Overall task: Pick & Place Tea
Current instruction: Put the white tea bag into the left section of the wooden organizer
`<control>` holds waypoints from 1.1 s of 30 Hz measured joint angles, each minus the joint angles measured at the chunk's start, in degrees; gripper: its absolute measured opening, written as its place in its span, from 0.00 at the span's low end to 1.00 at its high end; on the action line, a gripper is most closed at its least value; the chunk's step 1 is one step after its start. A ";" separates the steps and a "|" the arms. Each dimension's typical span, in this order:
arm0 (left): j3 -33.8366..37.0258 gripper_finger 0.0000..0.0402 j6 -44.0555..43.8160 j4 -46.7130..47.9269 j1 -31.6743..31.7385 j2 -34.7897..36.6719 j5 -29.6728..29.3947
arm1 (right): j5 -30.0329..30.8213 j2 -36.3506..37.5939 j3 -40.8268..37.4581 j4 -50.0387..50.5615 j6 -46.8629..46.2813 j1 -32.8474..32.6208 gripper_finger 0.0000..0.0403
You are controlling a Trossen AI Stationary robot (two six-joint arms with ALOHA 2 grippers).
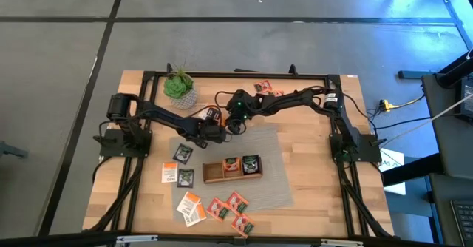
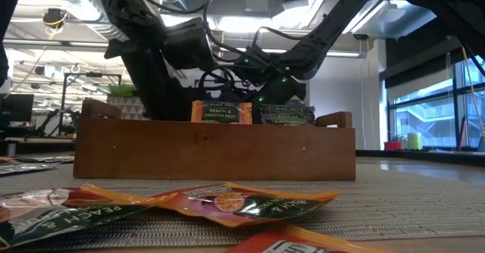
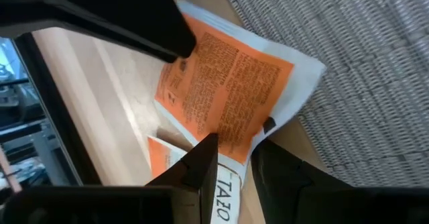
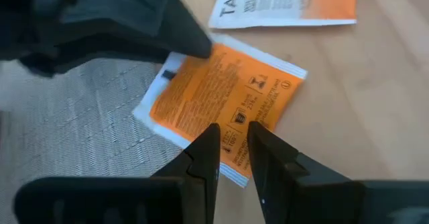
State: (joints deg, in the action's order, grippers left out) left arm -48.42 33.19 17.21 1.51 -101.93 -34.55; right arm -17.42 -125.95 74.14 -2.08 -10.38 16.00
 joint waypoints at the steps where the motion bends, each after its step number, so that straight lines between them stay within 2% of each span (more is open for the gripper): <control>1: 0.04 0.22 0.00 -0.13 -0.20 -0.04 -0.29 | -0.44 0.00 -0.02 0.04 0.01 -0.01 0.21; 19: 0.15 0.21 -1.09 -0.32 -2.51 0.00 -0.85 | -0.69 -0.02 -0.05 0.04 0.18 0.38 0.21; 33: 0.20 0.01 -2.65 -0.06 -2.55 0.02 0.07 | -0.45 -0.02 -0.05 0.04 0.51 0.41 0.21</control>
State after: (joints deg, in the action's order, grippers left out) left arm -48.23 30.54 17.15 -1.04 -101.91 -34.48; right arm -17.87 -125.97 74.08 -2.04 -9.87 16.40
